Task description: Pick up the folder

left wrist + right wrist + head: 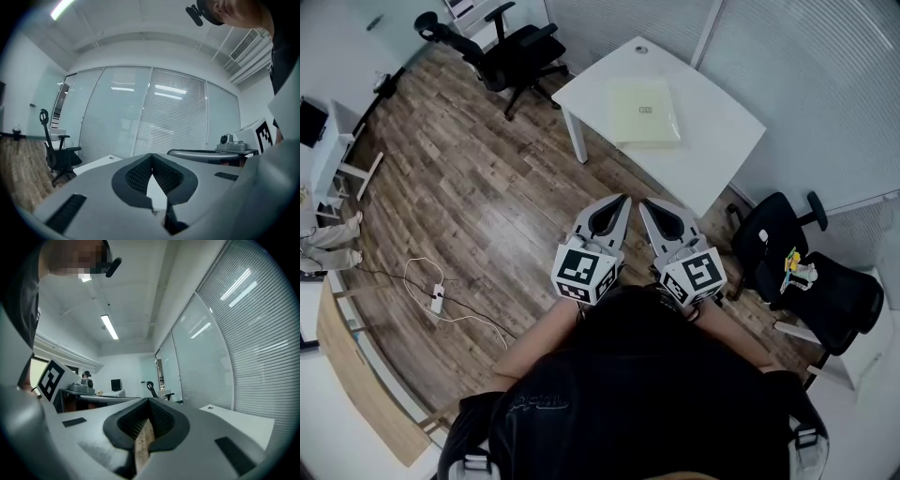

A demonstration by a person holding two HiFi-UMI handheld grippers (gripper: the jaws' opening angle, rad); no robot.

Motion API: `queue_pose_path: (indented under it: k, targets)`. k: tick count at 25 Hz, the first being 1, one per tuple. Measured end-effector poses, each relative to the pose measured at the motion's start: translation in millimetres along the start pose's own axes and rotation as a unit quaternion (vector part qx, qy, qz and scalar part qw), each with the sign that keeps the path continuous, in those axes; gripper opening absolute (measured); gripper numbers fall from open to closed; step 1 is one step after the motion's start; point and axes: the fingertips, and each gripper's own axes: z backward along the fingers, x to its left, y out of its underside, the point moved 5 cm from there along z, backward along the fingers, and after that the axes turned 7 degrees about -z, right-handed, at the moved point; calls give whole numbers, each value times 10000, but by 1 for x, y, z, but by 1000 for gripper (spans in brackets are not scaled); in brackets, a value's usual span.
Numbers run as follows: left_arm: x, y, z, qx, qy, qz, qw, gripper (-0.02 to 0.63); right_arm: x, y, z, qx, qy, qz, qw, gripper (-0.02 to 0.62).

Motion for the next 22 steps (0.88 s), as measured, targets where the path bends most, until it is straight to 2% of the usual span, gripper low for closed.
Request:
queue_pose_path:
  k: [5, 13, 22]
  targets:
    - [21, 1, -8, -22, 50, 90, 9999, 14, 0, -2, -22, 66, -33, 296, 9995, 20]
    - [38, 0, -31, 58, 36, 102, 9999, 14, -27, -4, -41, 95, -26, 118, 9999, 20]
    - [58, -10, -85, 135, -138, 94, 9998, 14, -75, -17, -77, 197, -314, 63, 9993, 21]
